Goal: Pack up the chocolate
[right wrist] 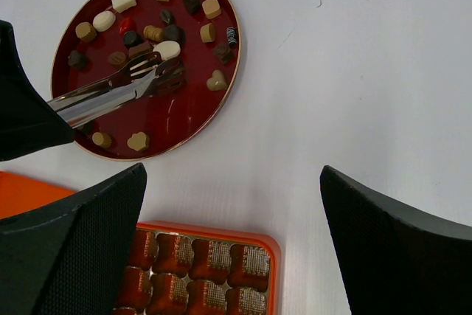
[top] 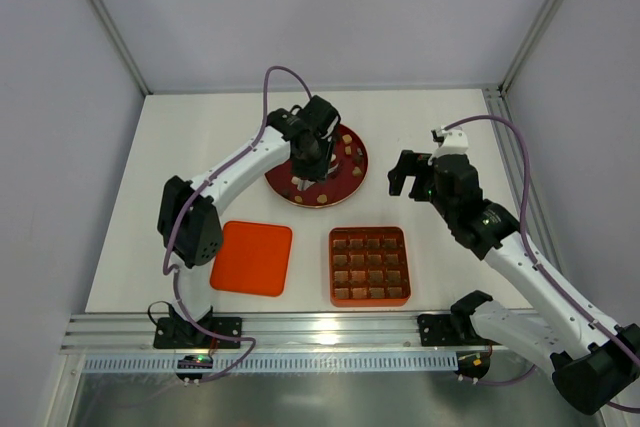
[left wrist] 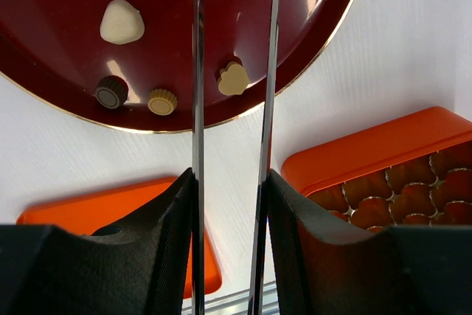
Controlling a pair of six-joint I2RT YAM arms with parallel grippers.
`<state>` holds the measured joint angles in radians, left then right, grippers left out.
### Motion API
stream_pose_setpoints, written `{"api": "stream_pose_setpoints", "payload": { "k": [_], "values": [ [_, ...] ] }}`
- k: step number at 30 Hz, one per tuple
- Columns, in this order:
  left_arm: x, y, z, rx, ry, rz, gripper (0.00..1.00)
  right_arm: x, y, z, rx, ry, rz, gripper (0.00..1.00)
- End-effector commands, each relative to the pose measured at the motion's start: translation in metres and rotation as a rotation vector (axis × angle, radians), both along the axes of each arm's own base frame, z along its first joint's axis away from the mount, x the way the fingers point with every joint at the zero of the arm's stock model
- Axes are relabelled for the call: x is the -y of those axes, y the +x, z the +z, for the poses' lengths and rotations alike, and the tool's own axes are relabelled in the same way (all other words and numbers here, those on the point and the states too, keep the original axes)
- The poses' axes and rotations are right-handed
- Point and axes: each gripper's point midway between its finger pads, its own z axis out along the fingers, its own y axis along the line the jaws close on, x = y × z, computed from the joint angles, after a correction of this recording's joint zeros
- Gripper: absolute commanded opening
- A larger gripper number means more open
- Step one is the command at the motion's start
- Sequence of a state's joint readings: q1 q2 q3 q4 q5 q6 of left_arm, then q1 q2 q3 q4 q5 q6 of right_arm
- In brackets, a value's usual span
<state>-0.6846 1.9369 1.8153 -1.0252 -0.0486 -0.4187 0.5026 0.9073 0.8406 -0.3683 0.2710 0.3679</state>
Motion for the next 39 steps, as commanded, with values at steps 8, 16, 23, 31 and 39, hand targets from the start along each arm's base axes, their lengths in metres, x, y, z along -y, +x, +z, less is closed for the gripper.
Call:
{"api": "stream_pose_setpoints", "payload": {
  "k": [8,16,23,31,39],
  "values": [
    [0.003,-0.005,-0.005,-0.011,0.004,0.002,0.41,0.005,0.0,0.009,0.04,0.002,-0.021,1.0],
    [0.005,-0.007,-0.008,-0.013,0.007,-0.002,0.37,0.005,0.001,0.008,0.043,0.002,-0.022,1.0],
    [0.004,-0.003,-0.007,-0.006,0.027,-0.004,0.39,0.006,0.001,0.009,0.044,-0.002,-0.022,1.0],
    [0.007,0.002,-0.004,-0.004,0.038,-0.016,0.42,0.009,0.0,0.01,0.045,-0.014,-0.032,1.0],
    [0.011,-0.003,0.004,-0.005,0.019,-0.022,0.42,0.01,-0.001,0.01,0.047,-0.008,-0.035,1.0]
  ]
}}
